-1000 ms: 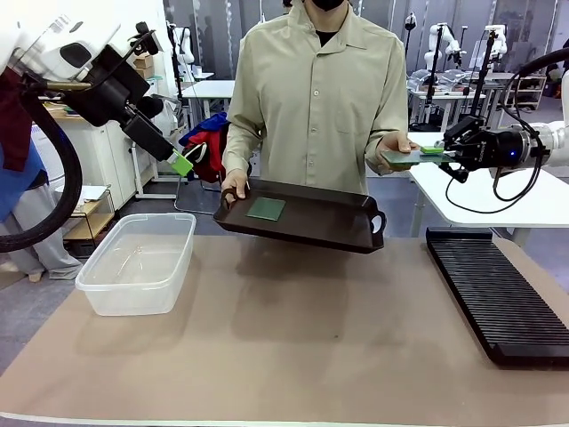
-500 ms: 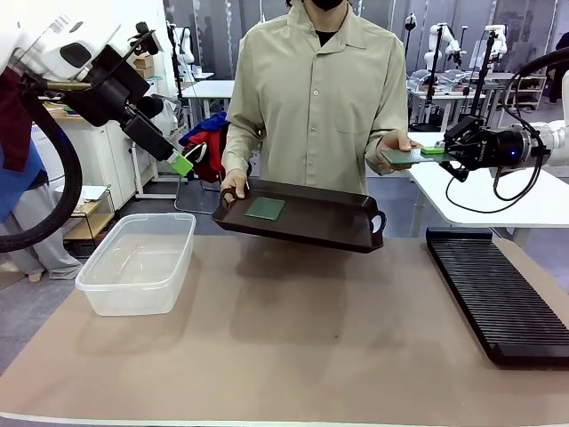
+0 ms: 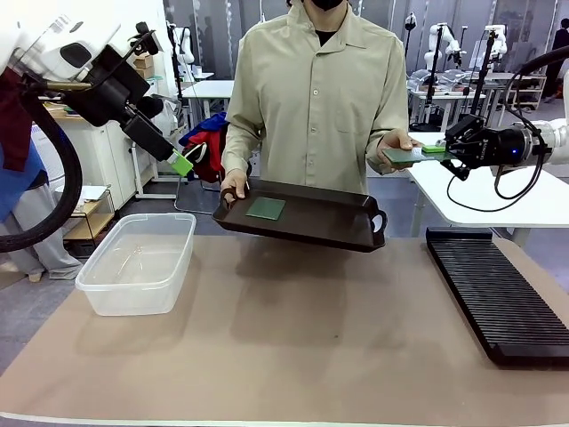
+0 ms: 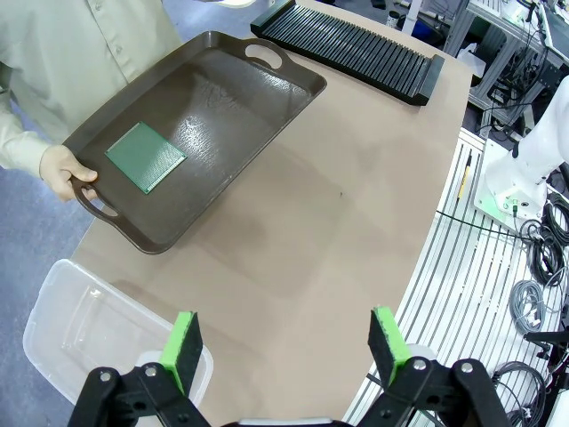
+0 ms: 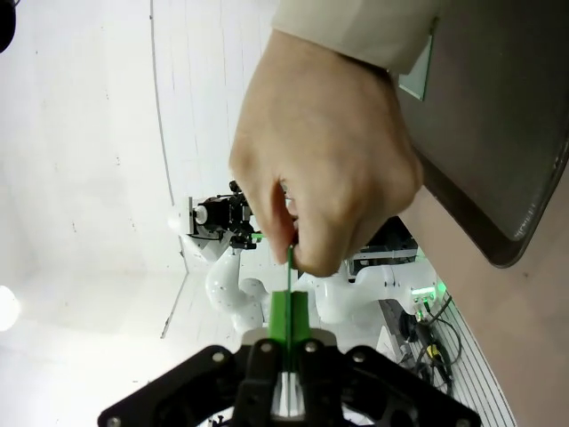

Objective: Sort PCBs into racks and boxes based on the side picked up.
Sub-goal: If the short side of the Blank PCB is picked up, insert it into the PCB Rack ; if the long side is picked up, place it in the Organizing box.

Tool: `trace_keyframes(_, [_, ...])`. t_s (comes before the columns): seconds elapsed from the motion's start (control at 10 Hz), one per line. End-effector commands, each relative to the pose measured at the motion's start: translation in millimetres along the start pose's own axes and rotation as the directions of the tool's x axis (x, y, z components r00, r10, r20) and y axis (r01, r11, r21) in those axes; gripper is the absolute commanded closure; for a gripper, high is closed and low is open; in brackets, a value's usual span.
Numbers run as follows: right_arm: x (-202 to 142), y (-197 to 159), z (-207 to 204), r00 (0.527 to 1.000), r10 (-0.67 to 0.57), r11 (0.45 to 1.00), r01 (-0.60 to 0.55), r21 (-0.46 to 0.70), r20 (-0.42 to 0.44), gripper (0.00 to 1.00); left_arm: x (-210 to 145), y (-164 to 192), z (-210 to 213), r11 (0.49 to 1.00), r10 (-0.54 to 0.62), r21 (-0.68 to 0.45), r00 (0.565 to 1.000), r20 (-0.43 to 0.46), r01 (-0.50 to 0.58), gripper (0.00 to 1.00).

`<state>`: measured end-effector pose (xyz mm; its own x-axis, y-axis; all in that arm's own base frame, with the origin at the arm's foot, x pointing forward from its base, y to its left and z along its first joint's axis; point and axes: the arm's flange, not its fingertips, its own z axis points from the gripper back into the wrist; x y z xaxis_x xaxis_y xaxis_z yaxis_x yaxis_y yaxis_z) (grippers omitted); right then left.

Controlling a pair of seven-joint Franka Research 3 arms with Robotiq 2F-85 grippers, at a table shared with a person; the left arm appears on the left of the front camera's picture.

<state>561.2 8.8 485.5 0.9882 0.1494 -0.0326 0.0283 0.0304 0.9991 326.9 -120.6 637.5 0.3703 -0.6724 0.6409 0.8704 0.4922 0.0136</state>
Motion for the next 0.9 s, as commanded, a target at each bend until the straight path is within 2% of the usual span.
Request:
trace_keyframes(0.0, [-0.5,-0.4,-0.4,1.000,0.001,1.000,-0.001,0.004,-0.002,1.00,-0.8,-0.5,-1.1,1.000,-0.006,0.007,1.000,0.003,0.006,0.00])
trace_keyframes(0.8, [-0.5,-0.4,-0.4,1.000,0.001,1.000,-0.001,0.004,-0.002,1.00,-0.8,-0.5,-1.1,1.000,-0.006,0.007,1.000,0.003,0.006,0.00])
